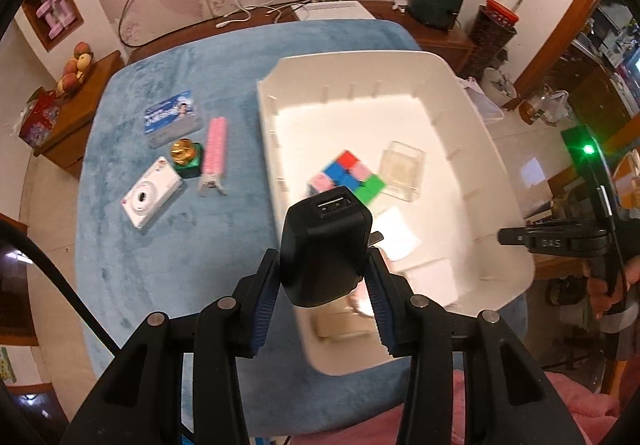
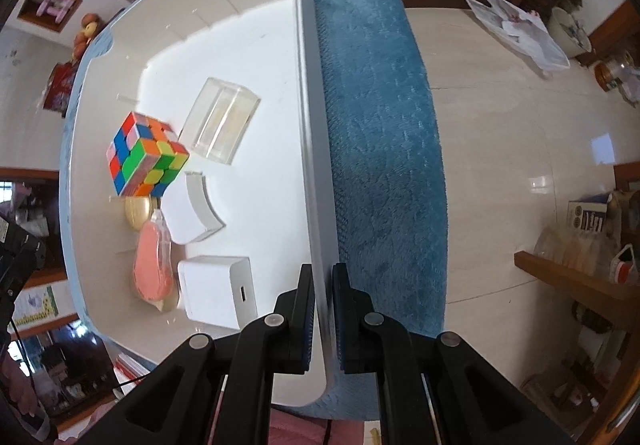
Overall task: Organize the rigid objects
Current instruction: 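Carry the black plug into the tray and release it, then move the left tool back to the white toy with round lens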
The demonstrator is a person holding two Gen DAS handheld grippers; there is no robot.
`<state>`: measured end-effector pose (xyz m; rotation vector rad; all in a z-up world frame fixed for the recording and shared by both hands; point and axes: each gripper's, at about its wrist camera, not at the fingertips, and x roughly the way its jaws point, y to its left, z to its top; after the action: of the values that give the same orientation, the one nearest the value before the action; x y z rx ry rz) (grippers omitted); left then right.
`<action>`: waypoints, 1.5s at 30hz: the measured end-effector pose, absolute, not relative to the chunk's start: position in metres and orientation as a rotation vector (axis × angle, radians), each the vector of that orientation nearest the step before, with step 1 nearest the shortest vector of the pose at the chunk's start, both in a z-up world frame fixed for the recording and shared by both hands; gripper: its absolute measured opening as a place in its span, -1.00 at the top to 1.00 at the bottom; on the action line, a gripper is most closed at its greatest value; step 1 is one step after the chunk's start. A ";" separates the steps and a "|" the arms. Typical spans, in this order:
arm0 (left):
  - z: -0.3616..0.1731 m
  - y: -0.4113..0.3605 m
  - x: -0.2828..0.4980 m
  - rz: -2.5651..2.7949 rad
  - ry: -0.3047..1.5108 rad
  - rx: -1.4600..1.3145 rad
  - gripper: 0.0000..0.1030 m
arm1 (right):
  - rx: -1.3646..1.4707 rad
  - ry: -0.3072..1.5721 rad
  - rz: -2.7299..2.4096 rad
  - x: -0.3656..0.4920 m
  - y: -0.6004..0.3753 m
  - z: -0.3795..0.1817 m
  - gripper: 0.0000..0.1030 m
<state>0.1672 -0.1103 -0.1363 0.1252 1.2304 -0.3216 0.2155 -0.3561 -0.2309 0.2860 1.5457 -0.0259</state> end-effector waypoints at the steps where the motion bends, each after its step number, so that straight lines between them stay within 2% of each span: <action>1: -0.137 -0.116 0.164 -0.330 1.229 0.125 0.11 | 0.278 1.550 -0.016 0.215 -0.356 -0.231 0.83; 8: -0.141 -0.141 0.149 -0.359 1.232 0.117 0.10 | 0.214 1.567 0.053 0.210 -0.352 -0.233 0.83; 24: -0.150 -0.171 0.139 -0.374 1.256 0.159 0.09 | 0.279 1.575 0.106 0.208 -0.361 -0.238 0.80; 26: -0.149 -0.170 0.141 -0.372 1.251 0.145 0.00 | 0.278 1.577 0.105 0.209 -0.361 -0.238 0.80; 28: -0.148 -0.169 0.144 -0.363 1.243 0.144 -0.27 | 0.274 1.580 0.101 0.209 -0.361 -0.238 0.80; 45: -0.150 -0.097 0.181 -0.230 1.215 0.167 -0.29 | 0.284 1.593 0.014 0.224 -0.359 -0.236 0.83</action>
<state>0.1814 -0.0968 -0.1501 0.1672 1.2153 -0.2304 0.2244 -0.3594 -0.2357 0.2841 1.5929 0.0140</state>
